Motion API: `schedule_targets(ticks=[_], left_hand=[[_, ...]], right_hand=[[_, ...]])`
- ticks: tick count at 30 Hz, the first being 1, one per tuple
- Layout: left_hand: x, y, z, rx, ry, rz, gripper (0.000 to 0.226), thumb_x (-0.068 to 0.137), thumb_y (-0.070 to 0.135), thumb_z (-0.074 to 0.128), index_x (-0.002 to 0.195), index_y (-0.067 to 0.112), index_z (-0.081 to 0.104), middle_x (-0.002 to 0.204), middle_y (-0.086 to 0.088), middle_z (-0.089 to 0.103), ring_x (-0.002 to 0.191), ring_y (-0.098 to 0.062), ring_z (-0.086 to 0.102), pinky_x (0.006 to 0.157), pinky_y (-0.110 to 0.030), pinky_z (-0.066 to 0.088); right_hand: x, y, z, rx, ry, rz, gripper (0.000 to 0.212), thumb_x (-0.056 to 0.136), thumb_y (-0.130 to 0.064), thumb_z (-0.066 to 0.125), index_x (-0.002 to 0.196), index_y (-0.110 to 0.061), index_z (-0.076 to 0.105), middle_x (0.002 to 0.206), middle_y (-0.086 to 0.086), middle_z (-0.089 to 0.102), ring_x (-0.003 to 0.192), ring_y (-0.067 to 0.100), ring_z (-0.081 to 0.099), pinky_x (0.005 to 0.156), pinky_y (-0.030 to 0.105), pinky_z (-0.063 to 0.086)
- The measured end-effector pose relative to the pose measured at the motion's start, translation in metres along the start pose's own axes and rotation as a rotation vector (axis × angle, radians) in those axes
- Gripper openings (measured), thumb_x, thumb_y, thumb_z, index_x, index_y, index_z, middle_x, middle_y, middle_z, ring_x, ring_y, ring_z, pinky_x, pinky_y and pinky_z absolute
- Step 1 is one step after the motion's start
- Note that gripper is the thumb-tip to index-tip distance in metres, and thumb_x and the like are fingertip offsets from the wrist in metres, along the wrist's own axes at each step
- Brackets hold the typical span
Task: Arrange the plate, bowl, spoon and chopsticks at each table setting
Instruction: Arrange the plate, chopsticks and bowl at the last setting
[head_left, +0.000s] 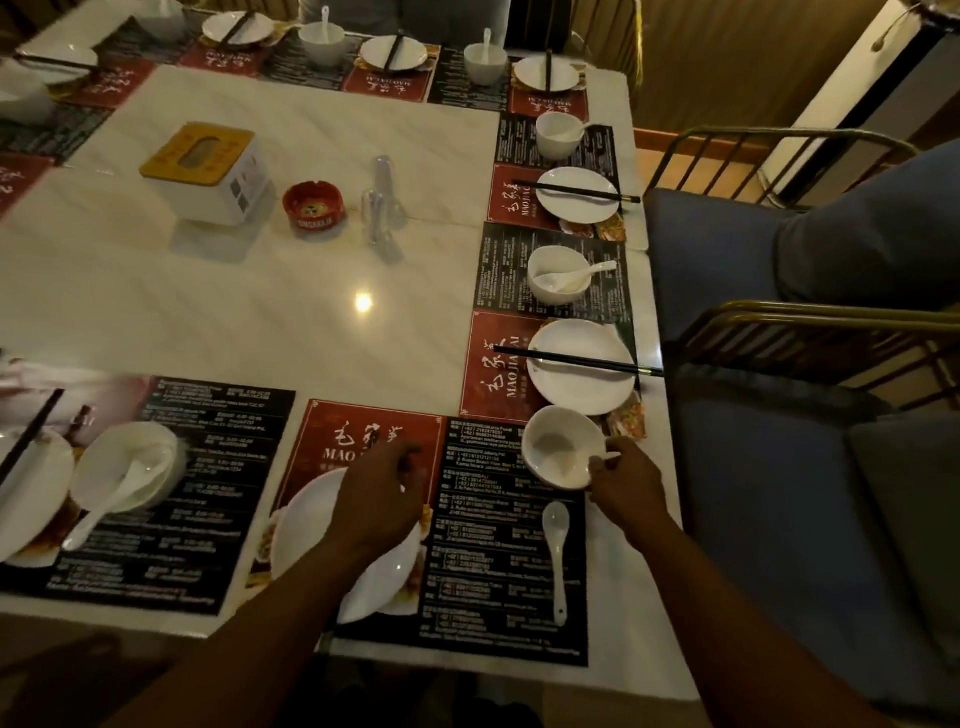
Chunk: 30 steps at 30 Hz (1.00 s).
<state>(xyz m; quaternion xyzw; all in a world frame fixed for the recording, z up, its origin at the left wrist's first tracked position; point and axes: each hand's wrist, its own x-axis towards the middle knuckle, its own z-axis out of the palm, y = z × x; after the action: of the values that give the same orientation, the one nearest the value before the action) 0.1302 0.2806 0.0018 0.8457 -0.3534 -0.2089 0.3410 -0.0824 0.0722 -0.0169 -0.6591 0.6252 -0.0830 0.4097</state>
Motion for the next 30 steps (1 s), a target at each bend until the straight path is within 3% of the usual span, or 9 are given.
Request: schedule_targets(ticks=[3, 5, 9, 12, 17, 22, 25, 30], left_hand=[[-0.003, 0.023, 0.016, -0.085, -0.043, -0.028, 0.022, 0.094, 0.027, 0.064, 0.116, 0.027, 0.066, 0.091, 0.016, 0.067, 0.084, 0.001, 0.063, 0.073, -0.021, 0.051], [-0.005, 0.03, 0.023, -0.149, -0.084, -0.085, 0.031, 0.097, 0.028, 0.061, 0.127, 0.024, 0.062, 0.105, 0.011, 0.069, 0.096, -0.004, 0.065, 0.086, -0.031, 0.056], [-0.018, 0.035, 0.026, -0.294, -0.147, -0.218, 0.041, 0.101, 0.031, 0.054, 0.142, 0.028, 0.051, 0.126, 0.007, 0.064, 0.113, -0.01, 0.06, 0.1, -0.041, 0.05], [-0.029, 0.033, 0.027, -0.355, -0.194, -0.285, 0.029, 0.101, 0.027, 0.052, 0.122, 0.044, 0.062, 0.121, 0.014, 0.065, 0.111, -0.005, 0.06, 0.096, -0.037, 0.05], [-0.046, 0.027, 0.019, -0.337, -0.196, -0.346, 0.043, 0.095, 0.025, 0.06, 0.093, 0.068, 0.061, 0.098, 0.038, 0.066, 0.1, 0.006, 0.06, 0.077, -0.015, 0.044], [-0.057, 0.016, 0.025, -0.32, -0.229, -0.36, 0.064, 0.094, 0.008, 0.061, 0.094, 0.072, 0.058, 0.105, 0.028, 0.067, 0.111, -0.009, 0.062, 0.097, -0.034, 0.049], [-0.06, 0.009, 0.03, -0.324, -0.239, -0.372, 0.074, 0.093, 0.001, 0.057, 0.095, 0.075, 0.058, 0.107, 0.028, 0.066, 0.113, -0.01, 0.061, 0.099, -0.036, 0.051], [-0.062, 0.003, 0.032, -0.346, -0.254, -0.375, 0.068, 0.094, 0.003, 0.057, 0.101, 0.07, 0.059, 0.109, 0.031, 0.063, 0.113, -0.008, 0.059, 0.102, -0.045, 0.051]], right_hand=[[0.001, -0.004, 0.001, -0.045, -0.023, -0.074, 0.028, 0.09, -0.021, 0.065, 0.118, -0.02, 0.062, 0.102, 0.005, 0.07, 0.092, 0.023, 0.067, 0.078, 0.037, 0.057], [-0.005, -0.007, 0.004, -0.069, -0.078, -0.131, 0.026, 0.089, -0.023, 0.065, 0.115, -0.024, 0.062, 0.099, -0.002, 0.069, 0.09, 0.018, 0.066, 0.077, 0.037, 0.057], [-0.027, -0.008, 0.019, -0.122, -0.21, -0.283, 0.027, 0.089, -0.024, 0.065, 0.116, -0.029, 0.063, 0.094, -0.013, 0.063, 0.081, 0.006, 0.059, 0.067, 0.022, 0.046], [-0.044, -0.005, 0.032, -0.137, -0.29, -0.329, 0.022, 0.089, -0.025, 0.065, 0.11, -0.031, 0.062, 0.088, -0.015, 0.059, 0.076, -0.002, 0.057, 0.057, 0.013, 0.039], [-0.062, 0.005, 0.043, -0.119, -0.317, -0.347, 0.027, 0.091, -0.024, 0.064, 0.117, -0.032, 0.063, 0.094, -0.019, 0.06, 0.077, -0.005, 0.054, 0.059, 0.008, 0.036], [-0.063, 0.014, 0.046, -0.166, -0.327, -0.364, 0.025, 0.093, -0.024, 0.062, 0.117, -0.029, 0.065, 0.096, -0.014, 0.063, 0.081, -0.001, 0.055, 0.062, 0.012, 0.039], [-0.065, 0.016, 0.047, -0.167, -0.321, -0.361, 0.027, 0.093, -0.025, 0.063, 0.12, -0.03, 0.065, 0.093, -0.018, 0.058, 0.075, -0.008, 0.051, 0.06, 0.008, 0.034], [-0.067, 0.018, 0.05, -0.164, -0.298, -0.363, 0.029, 0.093, -0.026, 0.064, 0.121, -0.03, 0.065, 0.097, -0.017, 0.063, 0.073, -0.013, 0.048, 0.059, 0.005, 0.031]])
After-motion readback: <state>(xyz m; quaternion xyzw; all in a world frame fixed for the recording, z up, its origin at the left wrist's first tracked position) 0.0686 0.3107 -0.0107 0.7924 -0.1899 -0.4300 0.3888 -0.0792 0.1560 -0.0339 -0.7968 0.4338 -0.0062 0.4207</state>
